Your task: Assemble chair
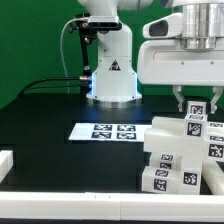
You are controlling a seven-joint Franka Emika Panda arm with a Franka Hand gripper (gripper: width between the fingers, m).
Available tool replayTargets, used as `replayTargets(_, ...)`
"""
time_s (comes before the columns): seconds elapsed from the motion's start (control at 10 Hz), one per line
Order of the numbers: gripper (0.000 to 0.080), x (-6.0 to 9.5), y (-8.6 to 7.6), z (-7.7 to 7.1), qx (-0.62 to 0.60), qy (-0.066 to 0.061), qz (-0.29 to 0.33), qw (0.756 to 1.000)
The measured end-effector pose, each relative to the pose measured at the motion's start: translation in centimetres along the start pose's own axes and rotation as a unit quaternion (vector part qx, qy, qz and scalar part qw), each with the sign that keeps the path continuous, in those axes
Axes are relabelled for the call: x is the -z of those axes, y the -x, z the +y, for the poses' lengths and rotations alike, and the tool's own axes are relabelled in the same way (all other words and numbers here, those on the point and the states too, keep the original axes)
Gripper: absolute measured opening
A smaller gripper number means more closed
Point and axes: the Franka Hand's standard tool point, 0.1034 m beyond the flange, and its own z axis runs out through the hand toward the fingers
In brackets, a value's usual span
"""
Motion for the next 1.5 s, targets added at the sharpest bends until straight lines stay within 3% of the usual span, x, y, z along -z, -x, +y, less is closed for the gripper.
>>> replayTargets(0.3, 0.0282, 0.0, -0.1, -0.2, -0.178, -0.021, -0.006, 0.984)
replayTargets(0.5, 0.0282, 0.0, 0.0, -0.3, -0.224, -0.026, -0.011, 0.974)
replayTargets(0.6, 0.0364, -0.1, 0.0, -0.3, -0.221, -0.025, -0.011, 0.975)
replayTargets(0.7, 0.0364, -0.1, 0.0, -0.3, -0.221, -0.025, -0.011, 0.975)
replayTargets(0.8, 0.0561, -0.2, 0.1, -0.3, -0.221, -0.025, -0.012, 0.975)
replayTargets(0.9, 0.0621, -0.2, 0.1, -0.3, -0.221, -0.024, -0.012, 0.975)
replayTargets(1.1, 0.0644, -0.1, 0.1, -0.5, -0.157, -0.019, -0.012, 0.987)
replayTargets(1.2, 0.0648, 0.2, 0.5, -1.0, -0.104, -0.007, -0.016, 0.994)
replayTargets(1.3, 0.0648, 0.1, 0.4, -1.0, -0.047, -0.010, -0.018, 0.999)
replayTargets(1.5, 0.0649, -0.1, 0.8, -0.8, 0.083, -0.002, -0.026, 0.996)
